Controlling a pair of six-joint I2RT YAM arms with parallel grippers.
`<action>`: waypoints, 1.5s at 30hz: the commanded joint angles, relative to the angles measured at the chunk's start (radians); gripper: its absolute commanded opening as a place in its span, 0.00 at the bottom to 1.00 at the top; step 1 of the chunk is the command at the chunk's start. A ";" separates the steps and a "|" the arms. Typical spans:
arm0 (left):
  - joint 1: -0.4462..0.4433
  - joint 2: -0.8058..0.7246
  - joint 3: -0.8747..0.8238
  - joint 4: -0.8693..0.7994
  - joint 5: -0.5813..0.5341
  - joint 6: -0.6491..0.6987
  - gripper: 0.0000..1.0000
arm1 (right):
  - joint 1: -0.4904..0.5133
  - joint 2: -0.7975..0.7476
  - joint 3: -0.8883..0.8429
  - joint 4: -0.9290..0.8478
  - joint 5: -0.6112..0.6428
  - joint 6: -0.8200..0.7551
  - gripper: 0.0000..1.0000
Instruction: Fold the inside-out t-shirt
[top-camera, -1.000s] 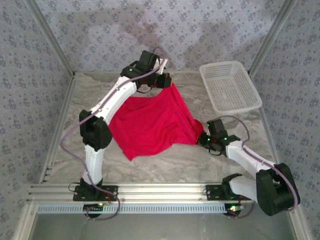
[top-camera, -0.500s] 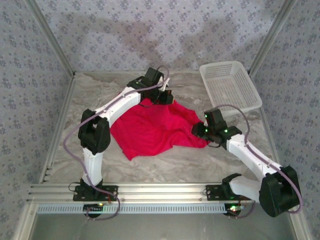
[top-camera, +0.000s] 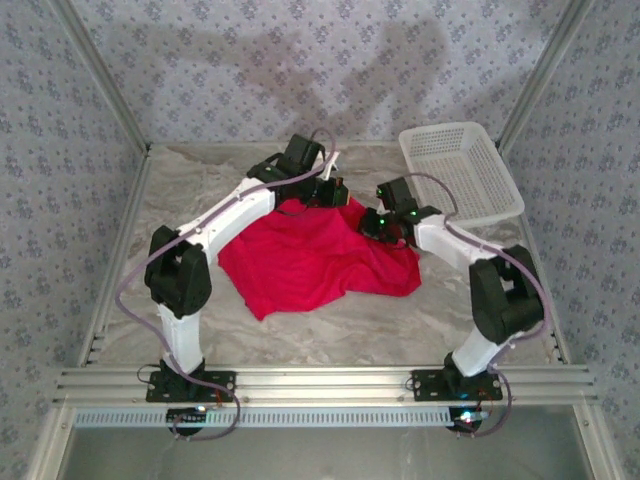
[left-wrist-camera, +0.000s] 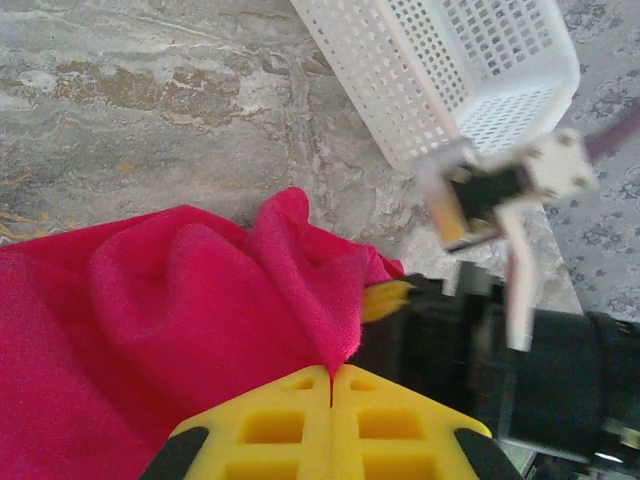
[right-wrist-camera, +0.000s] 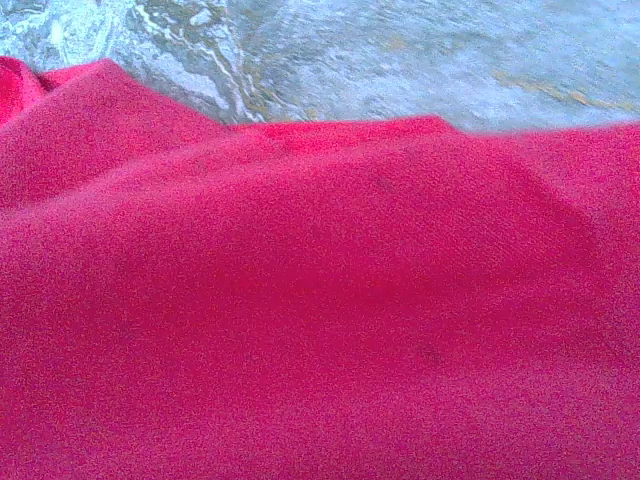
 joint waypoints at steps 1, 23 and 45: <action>0.000 -0.048 0.003 0.030 0.020 -0.016 0.00 | 0.024 0.087 0.048 0.028 -0.029 -0.010 0.30; 0.142 -0.047 -0.106 0.106 0.003 -0.054 0.00 | 0.017 -0.194 0.040 -0.128 -0.075 0.058 0.00; 0.181 0.043 -0.307 0.284 -0.072 -0.103 0.00 | -0.253 -0.519 -0.160 -0.063 -0.375 0.087 0.00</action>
